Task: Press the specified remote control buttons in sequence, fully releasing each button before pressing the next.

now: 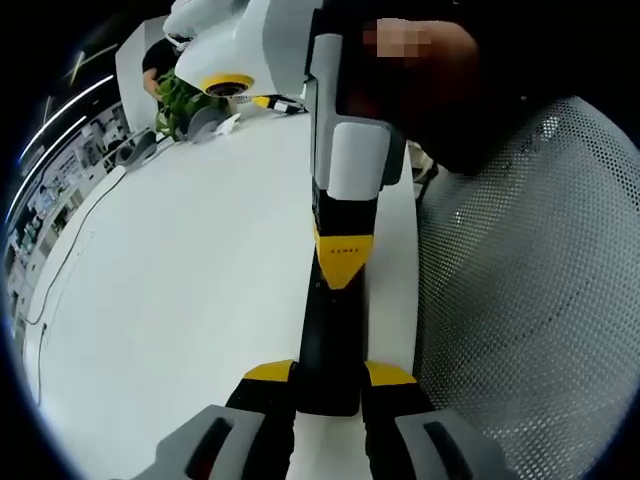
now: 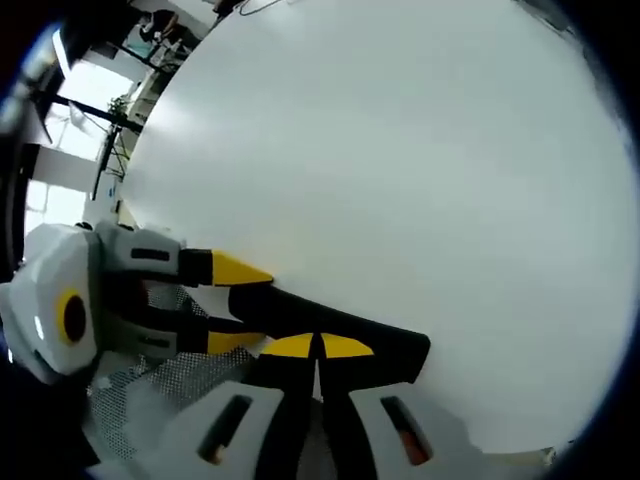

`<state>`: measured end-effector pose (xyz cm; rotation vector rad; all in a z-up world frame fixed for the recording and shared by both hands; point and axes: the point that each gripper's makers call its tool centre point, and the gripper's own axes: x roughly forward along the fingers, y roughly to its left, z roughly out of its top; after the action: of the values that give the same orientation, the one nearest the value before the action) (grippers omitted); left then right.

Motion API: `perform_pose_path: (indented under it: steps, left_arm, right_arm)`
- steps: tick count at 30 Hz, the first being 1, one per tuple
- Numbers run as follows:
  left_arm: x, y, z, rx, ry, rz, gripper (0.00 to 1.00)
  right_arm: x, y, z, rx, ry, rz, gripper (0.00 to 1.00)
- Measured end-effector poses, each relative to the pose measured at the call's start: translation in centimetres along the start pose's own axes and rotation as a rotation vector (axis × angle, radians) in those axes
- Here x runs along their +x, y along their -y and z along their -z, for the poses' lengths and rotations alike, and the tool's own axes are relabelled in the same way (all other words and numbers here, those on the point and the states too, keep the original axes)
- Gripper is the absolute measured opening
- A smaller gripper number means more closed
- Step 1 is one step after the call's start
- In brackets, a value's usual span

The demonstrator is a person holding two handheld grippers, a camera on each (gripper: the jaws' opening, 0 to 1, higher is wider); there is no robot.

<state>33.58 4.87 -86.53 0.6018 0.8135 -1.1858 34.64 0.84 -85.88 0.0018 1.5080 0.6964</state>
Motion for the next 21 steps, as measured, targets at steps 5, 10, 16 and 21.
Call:
perform_pose_path:
  steps: [5, 10, 16, 21]
  left_arm:
    - [0.00, 0.02, 0.01, 0.001, 0.000, 0.000, 0.25]
    - [-0.02, 0.02, 0.01, -0.002, 0.002, -0.002, 0.25]
    - [-0.04, 0.04, -0.01, -0.005, 0.006, -0.003, 0.25]
    - [-0.05, 0.07, 0.01, -0.004, 0.006, -0.003, 0.25]
  right_arm:
    - [0.01, 0.01, -0.02, -0.002, -0.001, -0.004, 0.00]
    - [-0.04, 0.00, 0.04, 0.032, 0.002, -0.013, 0.00]
    - [-0.14, 0.07, 0.21, 0.043, 0.000, -0.007, 0.00]
    - [-0.12, 0.04, 0.17, 0.022, 0.000, 0.005, 0.00]
